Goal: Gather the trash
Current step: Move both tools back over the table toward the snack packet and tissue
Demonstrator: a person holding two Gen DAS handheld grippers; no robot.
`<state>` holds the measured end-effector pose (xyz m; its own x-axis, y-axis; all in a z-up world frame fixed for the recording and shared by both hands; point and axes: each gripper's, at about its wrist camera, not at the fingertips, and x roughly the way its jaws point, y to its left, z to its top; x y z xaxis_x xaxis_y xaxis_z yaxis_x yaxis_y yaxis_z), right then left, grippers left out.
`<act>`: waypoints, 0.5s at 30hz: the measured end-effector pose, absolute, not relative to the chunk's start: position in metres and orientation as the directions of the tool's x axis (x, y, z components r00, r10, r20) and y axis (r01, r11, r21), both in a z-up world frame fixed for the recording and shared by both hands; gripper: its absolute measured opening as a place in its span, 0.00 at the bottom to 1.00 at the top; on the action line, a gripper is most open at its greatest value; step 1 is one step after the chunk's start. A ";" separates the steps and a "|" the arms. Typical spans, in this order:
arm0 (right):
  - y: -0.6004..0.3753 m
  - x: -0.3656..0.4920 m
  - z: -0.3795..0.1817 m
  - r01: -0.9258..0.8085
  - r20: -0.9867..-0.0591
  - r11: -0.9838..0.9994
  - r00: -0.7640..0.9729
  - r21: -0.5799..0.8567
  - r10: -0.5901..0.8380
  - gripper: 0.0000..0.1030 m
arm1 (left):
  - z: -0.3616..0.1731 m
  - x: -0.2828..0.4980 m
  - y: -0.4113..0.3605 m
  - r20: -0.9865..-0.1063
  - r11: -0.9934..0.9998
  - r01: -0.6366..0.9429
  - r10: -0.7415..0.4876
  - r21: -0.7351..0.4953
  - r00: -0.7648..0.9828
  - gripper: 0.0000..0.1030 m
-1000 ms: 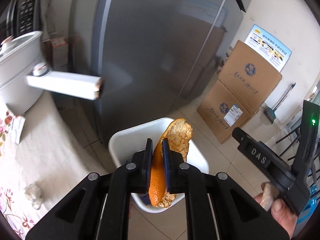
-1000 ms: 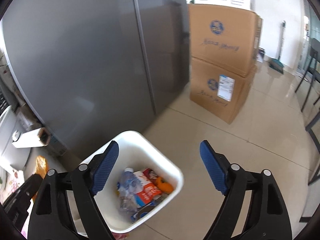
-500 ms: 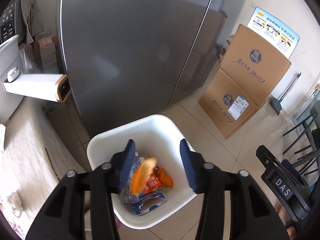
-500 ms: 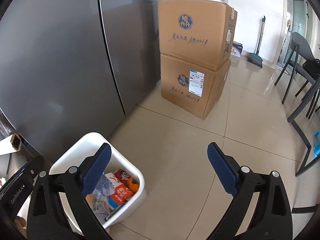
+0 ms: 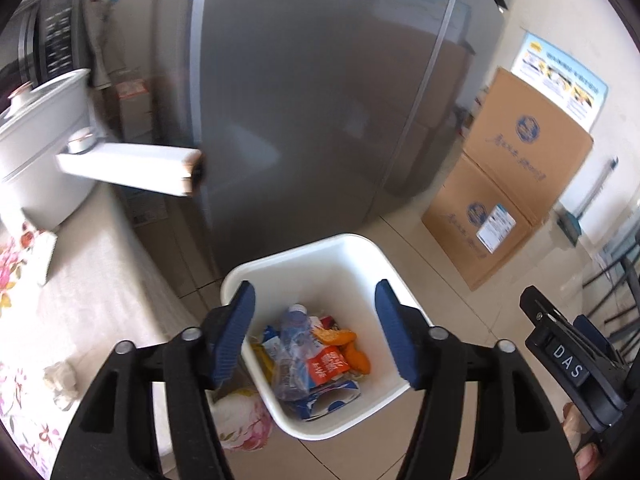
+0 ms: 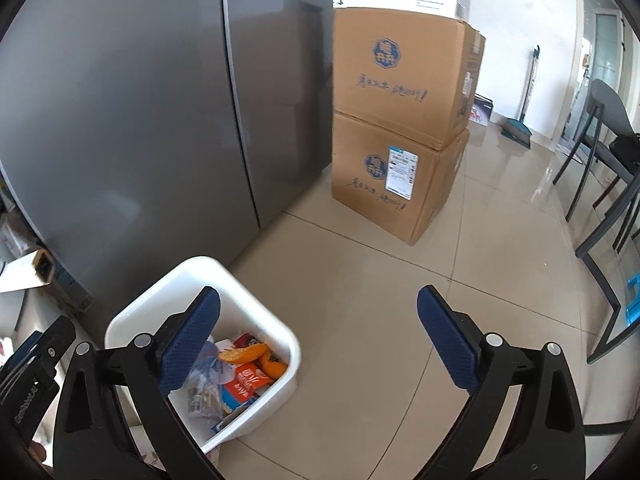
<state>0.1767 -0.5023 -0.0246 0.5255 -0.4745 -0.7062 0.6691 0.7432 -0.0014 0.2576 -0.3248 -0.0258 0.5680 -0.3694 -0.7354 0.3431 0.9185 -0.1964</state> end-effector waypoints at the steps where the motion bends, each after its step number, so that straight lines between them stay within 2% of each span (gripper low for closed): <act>1: -0.499 0.177 -0.023 0.663 -0.705 0.748 0.532 0.003 -0.468 0.92 | -0.026 0.257 -0.318 -0.736 0.921 0.336 -0.366 -0.198 0.570 0.60; 15: -0.388 0.213 -0.001 0.498 -0.681 0.867 0.635 0.000 -0.364 0.93 | -0.017 0.269 -0.194 -0.739 0.969 0.172 -0.248 -0.180 0.626 0.60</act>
<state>0.2128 -0.3882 -0.0010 0.6349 -0.3643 -0.6813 0.4980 0.8672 0.0004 0.2686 -0.1939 -0.0168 0.6260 -0.2485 -0.7391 0.1722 0.9685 -0.1797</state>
